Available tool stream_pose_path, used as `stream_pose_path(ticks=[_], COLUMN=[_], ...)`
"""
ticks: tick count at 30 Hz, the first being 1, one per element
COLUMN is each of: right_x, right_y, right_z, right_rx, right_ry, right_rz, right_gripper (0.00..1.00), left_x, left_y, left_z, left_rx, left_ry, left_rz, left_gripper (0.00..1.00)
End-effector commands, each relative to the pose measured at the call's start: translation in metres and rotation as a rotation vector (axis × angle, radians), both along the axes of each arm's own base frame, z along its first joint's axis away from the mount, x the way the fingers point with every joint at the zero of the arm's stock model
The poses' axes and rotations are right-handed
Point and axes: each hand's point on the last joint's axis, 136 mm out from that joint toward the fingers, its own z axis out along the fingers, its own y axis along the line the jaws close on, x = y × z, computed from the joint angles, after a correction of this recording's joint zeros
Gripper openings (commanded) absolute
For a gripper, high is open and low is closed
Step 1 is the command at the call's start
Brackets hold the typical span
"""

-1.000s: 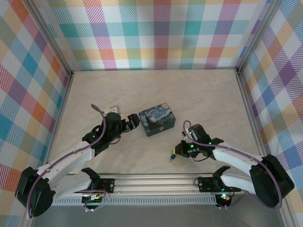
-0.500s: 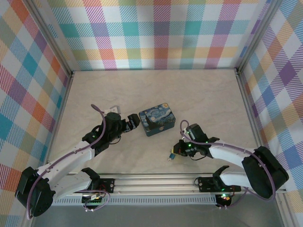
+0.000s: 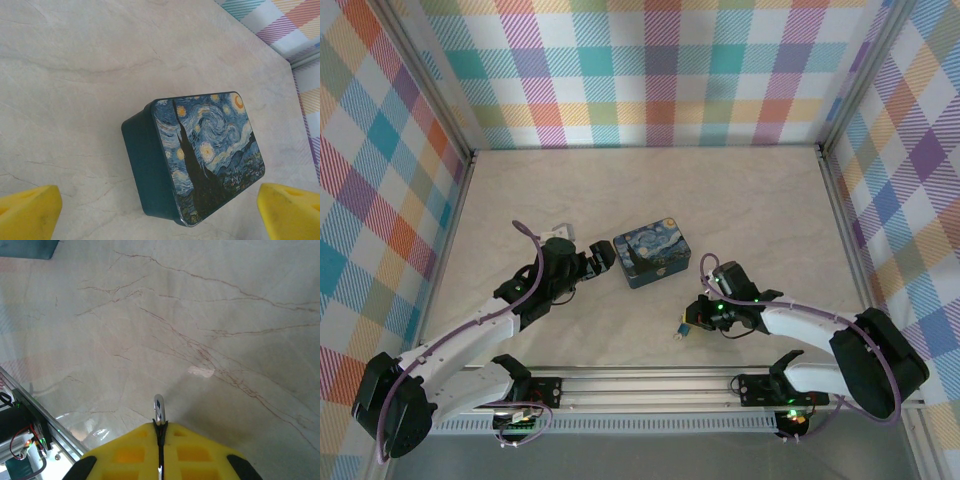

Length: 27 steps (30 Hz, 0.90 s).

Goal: Unlock a padlock with a key

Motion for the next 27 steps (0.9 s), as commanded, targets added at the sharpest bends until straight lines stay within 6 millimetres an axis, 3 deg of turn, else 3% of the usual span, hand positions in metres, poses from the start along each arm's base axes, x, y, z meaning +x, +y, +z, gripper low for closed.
stream_pose_path(ticks=[1, 15, 27], right_x=[0.001, 0.007, 0.035], right_y=[-0.001, -0.012, -0.019], right_z=[-0.001, 0.017, 0.082], right_rx=[-0.013, -0.065, -0.11], right_ry=[-0.014, -0.092, -0.368], right_rz=[-0.005, -0.018, 0.013], right_gripper=[0.13, 0.24, 0.41], left_x=[0.002, 0.001, -0.002], left_y=[0.0, 0.002, 0.008], left_z=[0.005, 0.01, 0.036], left_rx=[-0.006, 0.0, 0.034], left_ry=[-0.009, -0.019, -0.059], left_rz=[0.003, 0.002, -0.011], left_gripper=[1.0, 1.0, 1.0])
